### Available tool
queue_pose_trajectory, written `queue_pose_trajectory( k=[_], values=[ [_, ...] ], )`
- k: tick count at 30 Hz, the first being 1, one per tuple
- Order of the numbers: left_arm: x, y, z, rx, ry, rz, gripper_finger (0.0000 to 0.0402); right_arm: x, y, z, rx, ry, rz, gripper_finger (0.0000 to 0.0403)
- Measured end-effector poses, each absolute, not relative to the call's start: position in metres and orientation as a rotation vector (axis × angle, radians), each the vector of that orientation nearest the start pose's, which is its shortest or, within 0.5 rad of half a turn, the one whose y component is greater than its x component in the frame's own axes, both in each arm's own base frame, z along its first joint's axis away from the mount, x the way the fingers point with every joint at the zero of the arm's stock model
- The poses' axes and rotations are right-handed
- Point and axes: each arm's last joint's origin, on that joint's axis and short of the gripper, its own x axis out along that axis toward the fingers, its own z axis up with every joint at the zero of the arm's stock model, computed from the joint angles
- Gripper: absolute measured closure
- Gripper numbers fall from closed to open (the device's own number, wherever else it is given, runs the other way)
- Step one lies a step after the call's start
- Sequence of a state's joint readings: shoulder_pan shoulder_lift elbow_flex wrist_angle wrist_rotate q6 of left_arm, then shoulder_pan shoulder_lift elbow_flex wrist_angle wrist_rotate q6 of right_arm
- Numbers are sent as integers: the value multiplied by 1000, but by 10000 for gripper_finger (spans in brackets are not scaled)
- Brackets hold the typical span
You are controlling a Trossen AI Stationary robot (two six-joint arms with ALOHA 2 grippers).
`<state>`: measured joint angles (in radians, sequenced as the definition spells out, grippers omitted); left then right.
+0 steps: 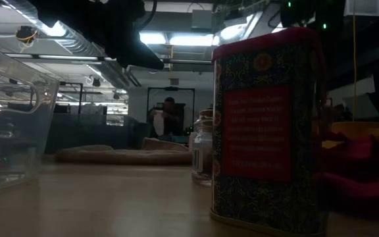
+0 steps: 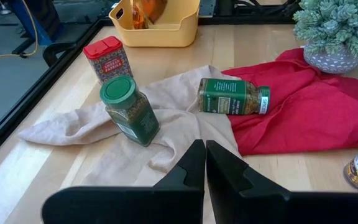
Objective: Sort spices by type
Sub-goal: Put the orange seasoning bag into the yellow bin
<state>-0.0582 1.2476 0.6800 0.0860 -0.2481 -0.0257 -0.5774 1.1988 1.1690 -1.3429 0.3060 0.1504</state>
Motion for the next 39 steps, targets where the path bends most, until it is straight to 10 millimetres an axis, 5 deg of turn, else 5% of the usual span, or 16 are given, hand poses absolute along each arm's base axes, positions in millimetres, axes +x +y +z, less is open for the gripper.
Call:
queue_pose_trajectory(
  k=[11, 27, 39],
  values=[
    [260, -8, 228, 48, 474, 192, 401, 144, -112, 263, 255, 1482, -960, 403],
    [260, -8, 228, 48, 475, 192, 401, 145, -115, 270, 211, 1415, -1014, 403],
    [260, -8, 228, 48, 475, 192, 401, 149, -119, 250, 137, 1373, -1033, 403]
  ],
)
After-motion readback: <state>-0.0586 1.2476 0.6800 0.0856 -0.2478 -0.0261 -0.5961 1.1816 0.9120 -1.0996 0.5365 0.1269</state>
